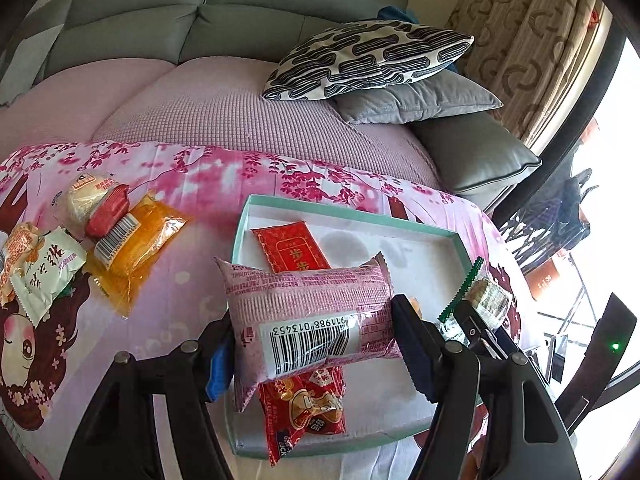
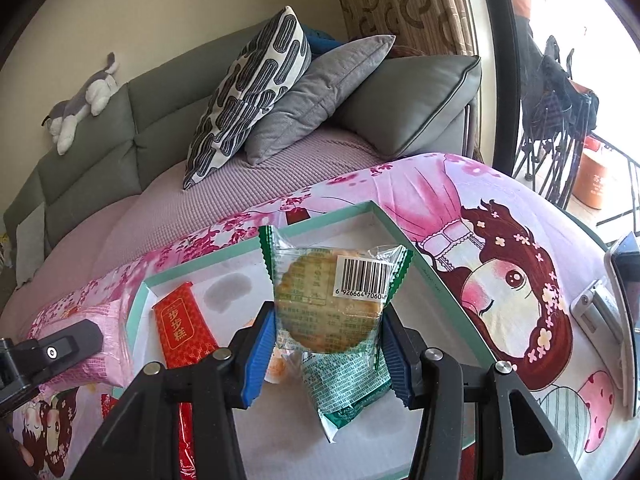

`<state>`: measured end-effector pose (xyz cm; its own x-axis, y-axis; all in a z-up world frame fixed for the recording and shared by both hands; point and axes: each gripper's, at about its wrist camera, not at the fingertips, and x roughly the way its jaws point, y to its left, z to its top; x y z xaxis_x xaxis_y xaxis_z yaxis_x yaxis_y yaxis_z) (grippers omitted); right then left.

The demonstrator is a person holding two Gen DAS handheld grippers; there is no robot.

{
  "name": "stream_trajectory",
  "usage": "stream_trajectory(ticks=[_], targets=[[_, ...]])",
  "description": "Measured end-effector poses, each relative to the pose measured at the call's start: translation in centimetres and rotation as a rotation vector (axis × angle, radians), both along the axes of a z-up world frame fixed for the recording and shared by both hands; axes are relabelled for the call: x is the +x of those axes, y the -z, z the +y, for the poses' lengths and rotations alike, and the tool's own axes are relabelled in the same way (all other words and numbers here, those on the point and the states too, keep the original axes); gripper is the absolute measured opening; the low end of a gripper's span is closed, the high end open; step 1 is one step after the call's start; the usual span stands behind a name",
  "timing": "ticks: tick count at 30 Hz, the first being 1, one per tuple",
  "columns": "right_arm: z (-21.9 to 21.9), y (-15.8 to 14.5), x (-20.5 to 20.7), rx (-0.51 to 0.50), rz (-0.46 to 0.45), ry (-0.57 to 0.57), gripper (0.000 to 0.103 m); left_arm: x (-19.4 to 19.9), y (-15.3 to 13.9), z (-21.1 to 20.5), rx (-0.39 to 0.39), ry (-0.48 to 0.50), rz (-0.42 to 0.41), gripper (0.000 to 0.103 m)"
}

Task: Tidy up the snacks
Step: 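Carry both snacks over the tray and open both grippers to drop them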

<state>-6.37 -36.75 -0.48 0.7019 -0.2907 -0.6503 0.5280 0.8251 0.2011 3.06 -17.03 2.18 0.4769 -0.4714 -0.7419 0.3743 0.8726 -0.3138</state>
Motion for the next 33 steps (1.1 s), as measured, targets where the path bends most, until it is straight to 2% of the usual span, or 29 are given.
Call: stream_trajectory(ticks=[17, 33], targets=[[-0.1, 1.2, 1.3, 0.013, 0.025, -0.022, 0.054, 2.1, 3.3, -2.2, 0.033, 0.009, 0.054, 0.072], [-0.1, 1.2, 1.7, 0.011, 0.052, -0.029, 0.058, 2.3, 3.8, -2.3, 0.055, 0.012, 0.081, 0.074]])
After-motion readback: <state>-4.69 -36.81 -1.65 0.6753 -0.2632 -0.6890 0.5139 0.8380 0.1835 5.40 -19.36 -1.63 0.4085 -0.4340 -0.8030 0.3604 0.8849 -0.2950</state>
